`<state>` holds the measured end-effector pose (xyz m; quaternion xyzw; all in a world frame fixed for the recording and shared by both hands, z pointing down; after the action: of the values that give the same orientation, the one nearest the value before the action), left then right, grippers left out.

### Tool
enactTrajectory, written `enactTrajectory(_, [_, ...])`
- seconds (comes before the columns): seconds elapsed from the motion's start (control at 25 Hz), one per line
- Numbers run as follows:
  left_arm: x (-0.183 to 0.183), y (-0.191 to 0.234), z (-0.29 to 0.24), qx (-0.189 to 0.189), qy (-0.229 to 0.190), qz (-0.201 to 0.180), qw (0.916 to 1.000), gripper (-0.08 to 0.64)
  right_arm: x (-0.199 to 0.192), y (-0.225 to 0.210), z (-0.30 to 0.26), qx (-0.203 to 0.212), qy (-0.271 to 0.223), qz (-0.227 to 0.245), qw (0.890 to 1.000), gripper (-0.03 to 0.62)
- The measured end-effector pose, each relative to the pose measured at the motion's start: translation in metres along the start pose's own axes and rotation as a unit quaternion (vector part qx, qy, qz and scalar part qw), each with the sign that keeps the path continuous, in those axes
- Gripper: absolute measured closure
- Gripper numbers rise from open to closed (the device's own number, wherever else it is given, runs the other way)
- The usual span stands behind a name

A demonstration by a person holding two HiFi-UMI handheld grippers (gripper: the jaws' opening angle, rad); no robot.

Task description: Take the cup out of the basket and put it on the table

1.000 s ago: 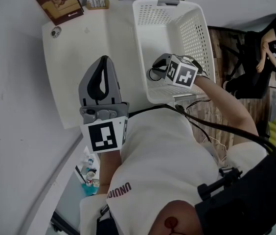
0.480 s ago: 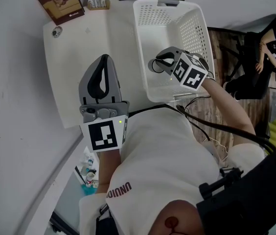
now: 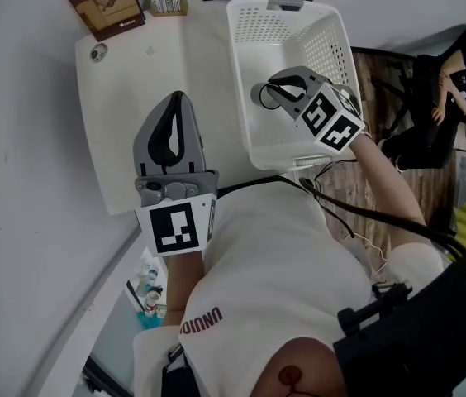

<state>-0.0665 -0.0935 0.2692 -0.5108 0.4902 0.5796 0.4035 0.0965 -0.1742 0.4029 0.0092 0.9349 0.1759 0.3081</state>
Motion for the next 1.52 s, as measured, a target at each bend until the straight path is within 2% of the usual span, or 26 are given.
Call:
enactTrajectory(0.2, [0.002,0.001,0.005,-0.001,-0.009,-0.014,0.9999,0.549,0.017,-0.008,0.015,-0.041,-0.018,0.017,0.999,0.557])
enactTrajectory(0.44, [0.002,0.002,0.008,0.009,-0.005,0.002,0.9999,0.549,0.031,-0.016,0.028,-0.074,-0.031,0.032,0.996,0.557])
enactTrajectory(0.6, [0.005,0.005,0.012,0.002,-0.024,-0.027,0.9993,0.549,0.04,-0.018,0.037,-0.091,-0.041,0.037,0.994,0.557])
enactTrajectory(0.8, [0.007,0.006,0.015,0.013,-0.02,-0.01,0.9997,0.549,0.056,-0.024,0.05,-0.116,-0.051,0.054,0.99,0.557])
enactTrajectory(0.96, [0.007,0.008,0.02,0.023,-0.016,0.004,0.9996,0.549,0.066,-0.023,0.055,-0.125,-0.065,0.062,0.988,0.557])
enactTrajectory(1.36, [0.014,0.02,0.037,0.034,-0.042,-0.024,0.9982,0.549,0.099,-0.02,0.066,-0.142,-0.1,0.085,0.981,0.558])
enactTrajectory(1.52, [0.016,0.025,0.045,0.046,-0.044,-0.024,0.9977,0.549,0.113,-0.016,0.064,-0.14,-0.109,0.1,0.979,0.557])
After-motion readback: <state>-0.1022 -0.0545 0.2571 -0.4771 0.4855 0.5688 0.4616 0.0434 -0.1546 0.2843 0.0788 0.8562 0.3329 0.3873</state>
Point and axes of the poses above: the fingertips, and each gripper's own axes: z backward along the fingers, y to its left, x out of its top, the point moved 4 cm from there along z, backward along the fingers, and after that the axes turned 9 degrees about z, right-handed, at the moved point
